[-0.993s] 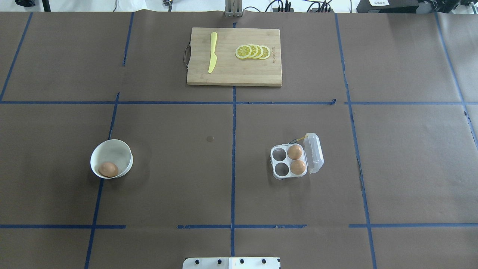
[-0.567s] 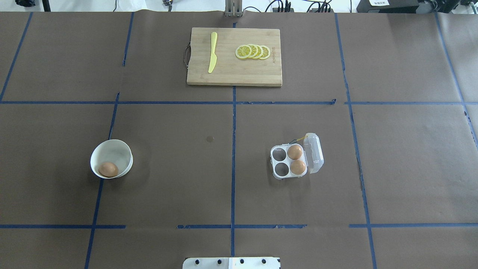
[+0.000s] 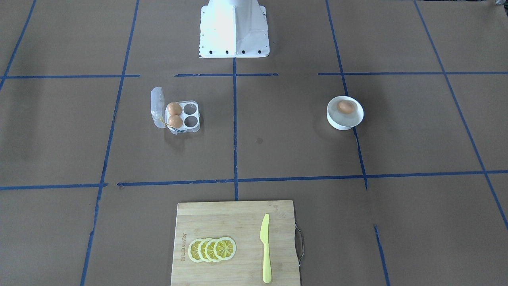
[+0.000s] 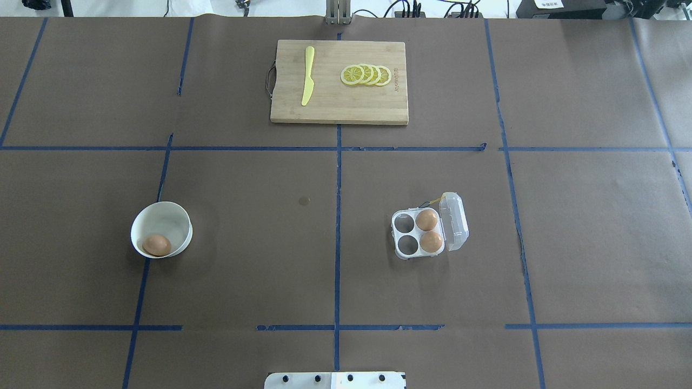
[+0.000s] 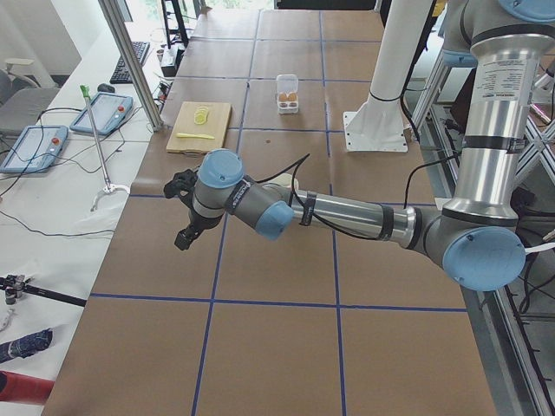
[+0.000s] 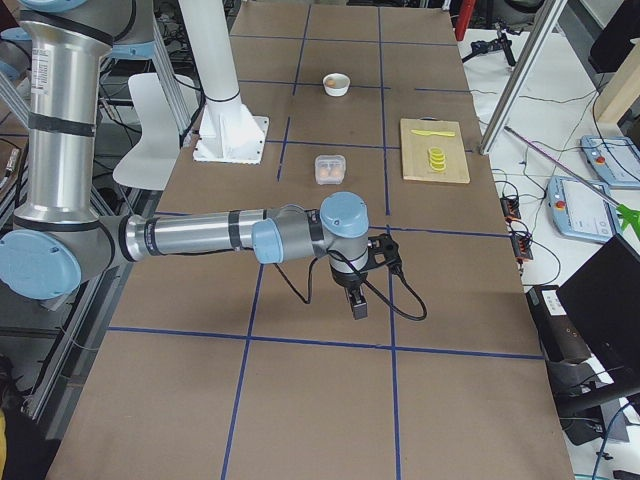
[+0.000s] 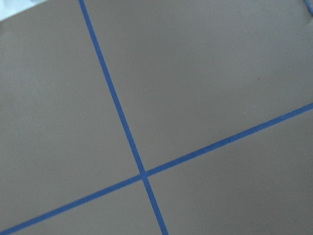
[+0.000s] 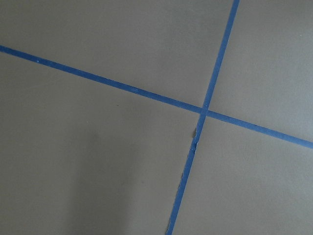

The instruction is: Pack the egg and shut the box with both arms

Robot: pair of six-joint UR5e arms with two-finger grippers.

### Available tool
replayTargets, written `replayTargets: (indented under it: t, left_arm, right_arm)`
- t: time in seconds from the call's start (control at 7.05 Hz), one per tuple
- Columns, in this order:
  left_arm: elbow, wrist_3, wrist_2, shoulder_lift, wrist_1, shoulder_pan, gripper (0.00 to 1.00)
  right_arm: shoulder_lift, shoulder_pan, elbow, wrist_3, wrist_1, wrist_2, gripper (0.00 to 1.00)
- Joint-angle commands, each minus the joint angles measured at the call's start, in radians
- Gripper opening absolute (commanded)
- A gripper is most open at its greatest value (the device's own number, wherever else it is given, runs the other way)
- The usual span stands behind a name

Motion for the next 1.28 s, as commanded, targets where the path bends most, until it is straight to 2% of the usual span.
replayTargets:
  t: [0.0,0.14,0.28,0.71,0.85,0.99,1.13]
  left_arm:
    - [0.031,-0.103,-0.044,0.005,-0.215,0.005,1.00]
    - [0.013,-0.113,-0.061,0.011,-0.298,0.055,1.00]
    - [0.002,-0.160,-0.090,0.008,-0.312,0.177,1.00]
    - [-0.120,-0.399,-0.008,0.010,-0.312,0.397,1.00]
    - [-0.157,-0.456,0.053,0.008,-0.312,0.506,0.96]
    - [-0.174,-0.464,0.077,0.008,-0.308,0.580,0.71]
    - [-0.185,-0.461,0.106,0.007,-0.308,0.668,0.71]
  right_arm:
    - [-0.001,-0.001,0.000,0.005,0.009,0.008,1.00]
    - [-0.001,-0.001,0.000,0.005,0.008,0.008,1.00]
    - [-0.001,-0.001,0.000,0.004,0.008,0.008,1.00]
    - [-0.002,-0.001,-0.001,0.005,0.008,0.008,1.00]
    - [-0.002,-0.001,-0.001,0.005,0.008,0.008,1.00]
    - [-0.004,-0.001,-0.003,0.005,0.008,0.008,1.00]
    - [-0.004,-0.001,-0.001,0.004,0.008,0.006,1.00]
